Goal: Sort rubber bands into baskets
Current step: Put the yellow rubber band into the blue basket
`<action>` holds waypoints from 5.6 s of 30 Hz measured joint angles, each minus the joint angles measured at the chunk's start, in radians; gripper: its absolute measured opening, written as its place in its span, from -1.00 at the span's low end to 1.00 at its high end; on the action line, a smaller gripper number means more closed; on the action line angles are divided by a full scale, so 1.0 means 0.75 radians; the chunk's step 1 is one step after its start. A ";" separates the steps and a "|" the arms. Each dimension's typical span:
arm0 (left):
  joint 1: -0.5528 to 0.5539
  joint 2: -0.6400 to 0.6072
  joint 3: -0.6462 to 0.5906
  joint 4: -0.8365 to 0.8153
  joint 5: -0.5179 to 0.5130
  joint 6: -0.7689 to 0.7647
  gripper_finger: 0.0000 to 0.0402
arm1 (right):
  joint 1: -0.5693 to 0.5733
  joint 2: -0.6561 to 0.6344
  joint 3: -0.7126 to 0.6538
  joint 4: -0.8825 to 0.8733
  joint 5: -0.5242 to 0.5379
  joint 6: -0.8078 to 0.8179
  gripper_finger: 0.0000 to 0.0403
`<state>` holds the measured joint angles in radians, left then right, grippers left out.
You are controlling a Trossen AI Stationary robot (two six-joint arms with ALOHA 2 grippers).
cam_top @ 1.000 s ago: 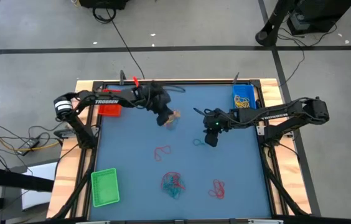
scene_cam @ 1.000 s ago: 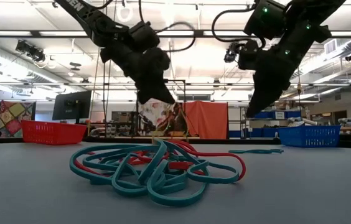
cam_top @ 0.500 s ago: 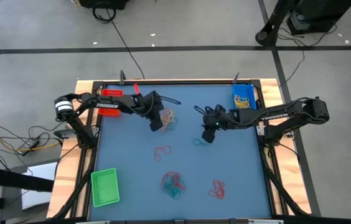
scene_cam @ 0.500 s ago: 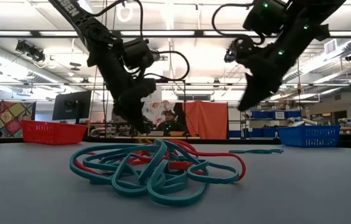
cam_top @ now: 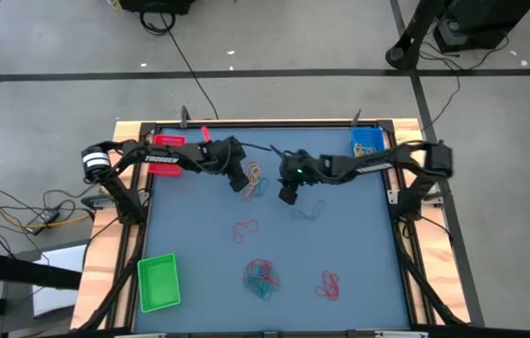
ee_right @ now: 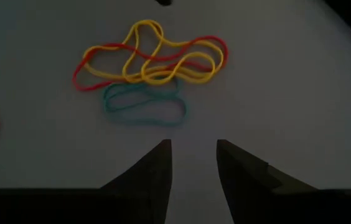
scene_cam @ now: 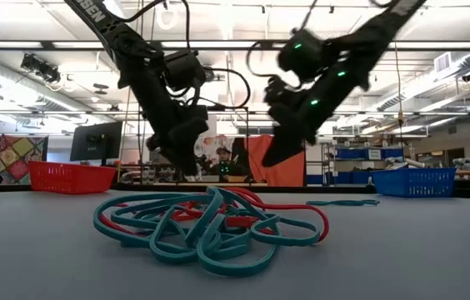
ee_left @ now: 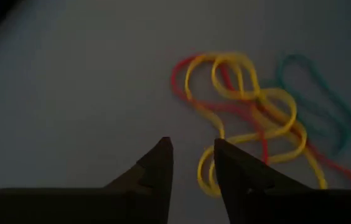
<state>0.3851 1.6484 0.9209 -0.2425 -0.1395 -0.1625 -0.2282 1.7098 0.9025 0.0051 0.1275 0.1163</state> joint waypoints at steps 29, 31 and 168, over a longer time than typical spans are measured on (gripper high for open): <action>-0.005 0.002 -0.294 0.835 0.215 -0.071 -0.39 | -0.088 0.290 0.522 -0.678 -0.103 -0.260 -0.36; -0.002 0.039 -0.259 0.794 0.216 -0.044 -0.39 | -0.074 0.277 0.522 -0.727 -0.096 -0.257 -0.36; -0.136 -0.044 -0.336 0.856 0.182 -0.115 -0.38 | -0.619 -0.880 -0.353 -1.004 0.702 0.330 -0.08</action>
<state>0.2827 1.6157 0.6689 0.3997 -0.0029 -0.2489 -0.6926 1.0496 0.6376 -0.7478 0.6538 0.3641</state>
